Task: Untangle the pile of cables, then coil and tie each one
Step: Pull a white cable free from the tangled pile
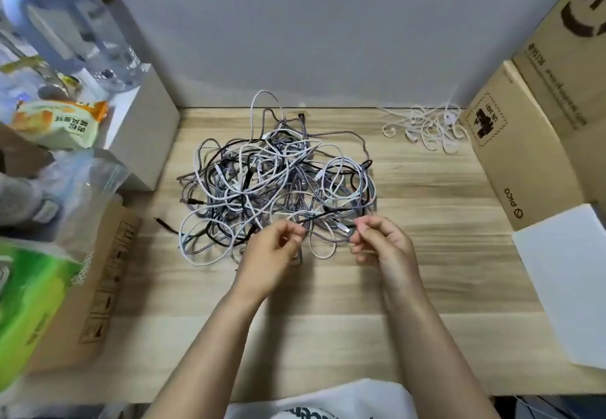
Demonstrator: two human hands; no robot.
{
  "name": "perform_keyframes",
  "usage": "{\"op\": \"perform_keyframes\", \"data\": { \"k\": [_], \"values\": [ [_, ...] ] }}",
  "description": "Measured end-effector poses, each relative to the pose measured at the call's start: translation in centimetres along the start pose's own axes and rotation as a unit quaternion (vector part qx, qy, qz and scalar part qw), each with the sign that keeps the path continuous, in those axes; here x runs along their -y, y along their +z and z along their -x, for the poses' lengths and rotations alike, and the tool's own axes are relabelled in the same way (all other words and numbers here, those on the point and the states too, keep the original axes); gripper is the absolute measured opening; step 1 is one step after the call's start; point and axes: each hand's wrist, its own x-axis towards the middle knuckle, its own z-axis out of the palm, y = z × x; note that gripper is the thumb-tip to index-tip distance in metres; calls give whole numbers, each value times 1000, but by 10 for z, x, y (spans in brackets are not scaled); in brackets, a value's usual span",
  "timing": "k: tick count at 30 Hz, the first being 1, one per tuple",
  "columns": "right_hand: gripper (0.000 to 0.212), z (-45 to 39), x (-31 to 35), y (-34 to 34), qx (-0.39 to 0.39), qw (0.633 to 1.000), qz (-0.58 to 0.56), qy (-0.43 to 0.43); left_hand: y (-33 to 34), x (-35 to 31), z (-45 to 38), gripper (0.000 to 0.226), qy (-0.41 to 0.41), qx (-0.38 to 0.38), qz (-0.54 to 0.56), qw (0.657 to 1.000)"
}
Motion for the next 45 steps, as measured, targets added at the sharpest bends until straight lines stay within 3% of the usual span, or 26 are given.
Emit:
{"op": "perform_keyframes", "data": {
  "k": [2,4,7,9,11,14,19,21,25,27,30,32,35,38,39,40,41,43,44,45],
  "values": [
    [20,-6,-11,6,7,999,24,25,-3,11,-1,28,34,-71,-145,986],
    [21,-11,-31,12,30,995,76,62,-2,23,1,24,17,-86,-195,977],
    [21,-23,-65,23,6,982,157,100,4,44,-3,28,-49,-15,-202,978],
    [48,-30,-83,28,-37,975,197,92,10,54,-4,43,-65,22,-240,968],
    [62,-33,-86,36,-82,977,175,86,14,58,-4,52,-49,40,-302,951],
    [60,-37,-78,45,-118,985,65,105,17,61,0,61,-14,70,-376,924],
    [36,-35,-73,52,-78,988,-9,134,18,73,10,64,-9,118,-519,847],
    [26,-30,-67,52,-71,988,-51,125,13,80,9,60,33,112,-558,821],
    [24,-16,-43,48,-50,983,-150,90,10,68,7,60,-12,120,-562,819],
    [23,-8,-26,44,-30,986,-148,70,15,63,2,65,-49,151,-569,807],
    [24,2,-4,39,-6,994,-104,16,18,38,2,60,-69,147,-548,821],
    [24,6,6,36,23,998,-51,-22,18,12,9,36,-49,87,-501,859],
    [22,10,13,38,56,995,26,-73,15,-27,29,28,-43,-1,-386,921],
    [21,14,20,40,63,975,141,-158,13,-48,39,38,-59,-10,-296,953],
    [22,16,24,42,70,966,172,-180,12,-53,38,49,-80,1,-219,972],
    [21,18,29,45,81,961,186,-186,13,-60,36,58,-130,24,-71,989],
    [20,20,34,49,97,962,183,-179,14,-67,32,63,-191,69,116,972],
    [20,25,45,56,125,966,163,-154,15,-72,19,59,-264,132,419,859],
    [19,27,50,59,134,968,152,-150,13,-74,12,51,-265,134,501,813],
    [17,27,55,59,140,969,139,-150,14,-78,4,41,-256,130,538,793]
  ]
}}
